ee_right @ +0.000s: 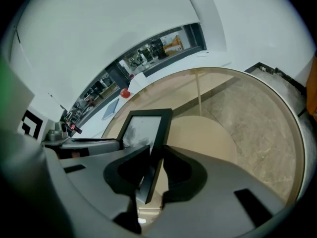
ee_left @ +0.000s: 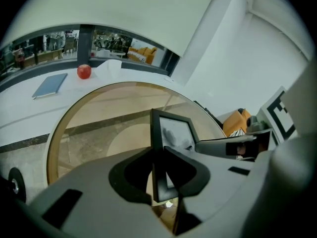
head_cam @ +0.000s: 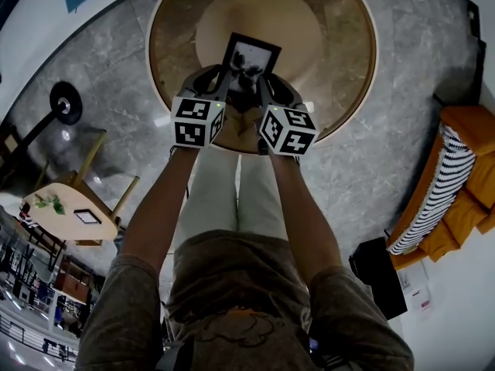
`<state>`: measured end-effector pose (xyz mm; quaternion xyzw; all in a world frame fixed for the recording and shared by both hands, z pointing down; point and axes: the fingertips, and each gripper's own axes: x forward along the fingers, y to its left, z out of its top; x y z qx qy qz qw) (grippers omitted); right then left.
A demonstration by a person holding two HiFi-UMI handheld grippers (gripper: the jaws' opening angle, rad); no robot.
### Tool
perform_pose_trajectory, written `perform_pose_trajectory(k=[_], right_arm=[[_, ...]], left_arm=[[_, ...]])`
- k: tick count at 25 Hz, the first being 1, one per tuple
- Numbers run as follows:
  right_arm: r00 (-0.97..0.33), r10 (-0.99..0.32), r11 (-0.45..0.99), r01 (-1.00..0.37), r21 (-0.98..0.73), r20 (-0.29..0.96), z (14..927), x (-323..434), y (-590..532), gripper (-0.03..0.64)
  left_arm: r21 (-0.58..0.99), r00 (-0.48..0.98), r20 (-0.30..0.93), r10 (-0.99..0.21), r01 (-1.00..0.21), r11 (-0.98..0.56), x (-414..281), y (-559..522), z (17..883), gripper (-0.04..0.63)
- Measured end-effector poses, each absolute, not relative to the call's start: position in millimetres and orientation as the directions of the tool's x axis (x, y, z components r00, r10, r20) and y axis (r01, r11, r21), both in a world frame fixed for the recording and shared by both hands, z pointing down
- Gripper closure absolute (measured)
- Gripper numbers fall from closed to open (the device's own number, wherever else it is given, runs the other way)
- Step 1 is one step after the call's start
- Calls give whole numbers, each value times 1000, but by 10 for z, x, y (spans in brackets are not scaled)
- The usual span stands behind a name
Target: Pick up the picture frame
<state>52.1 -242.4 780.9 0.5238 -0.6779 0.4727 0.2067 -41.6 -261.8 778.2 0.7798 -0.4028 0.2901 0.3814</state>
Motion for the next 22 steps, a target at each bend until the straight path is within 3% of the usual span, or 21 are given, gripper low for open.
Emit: perform_pose_trajectory(k=[22], right_arm=[[-362,-683,148,-919,-365,634,5312,619,-2784,523]], left_arm=[[325,474,632,-612,-880,-346,-347,-2889,5296,511]])
